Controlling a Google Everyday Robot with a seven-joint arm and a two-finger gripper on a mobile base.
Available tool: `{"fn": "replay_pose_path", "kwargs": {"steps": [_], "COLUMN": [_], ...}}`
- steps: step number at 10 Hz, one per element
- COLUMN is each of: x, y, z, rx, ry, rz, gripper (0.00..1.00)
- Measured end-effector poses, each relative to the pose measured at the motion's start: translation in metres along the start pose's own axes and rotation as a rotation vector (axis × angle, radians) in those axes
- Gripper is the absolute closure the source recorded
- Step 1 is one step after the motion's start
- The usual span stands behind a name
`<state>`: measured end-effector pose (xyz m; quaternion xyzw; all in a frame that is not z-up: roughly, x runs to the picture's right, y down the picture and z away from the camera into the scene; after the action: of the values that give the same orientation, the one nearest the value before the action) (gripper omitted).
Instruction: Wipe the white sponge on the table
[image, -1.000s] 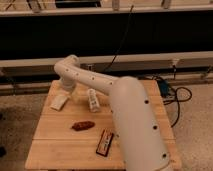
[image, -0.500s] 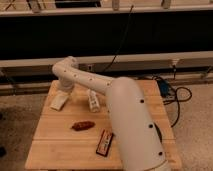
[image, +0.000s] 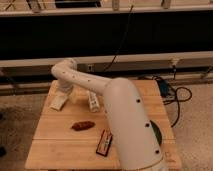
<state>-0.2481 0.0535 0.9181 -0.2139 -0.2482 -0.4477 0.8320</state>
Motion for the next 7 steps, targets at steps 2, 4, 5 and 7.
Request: {"fn": "replay_pose_path", "kwargs": {"steps": [2, 4, 5, 7], "x": [0.0, 0.0, 0.0, 0.0], "y": [0.0, 0.0, 0.0, -0.001], "z": [0.005, 0.01, 0.012, 0.016], "rx": [-0.004, -0.01, -0.011, -0.016], "ry": [0.002, 0.005, 0.006, 0.009], "rz": [-0.009, -0.021, -0.023, -0.031], "gripper": [0.2, 0.2, 0.2, 0.2]}}
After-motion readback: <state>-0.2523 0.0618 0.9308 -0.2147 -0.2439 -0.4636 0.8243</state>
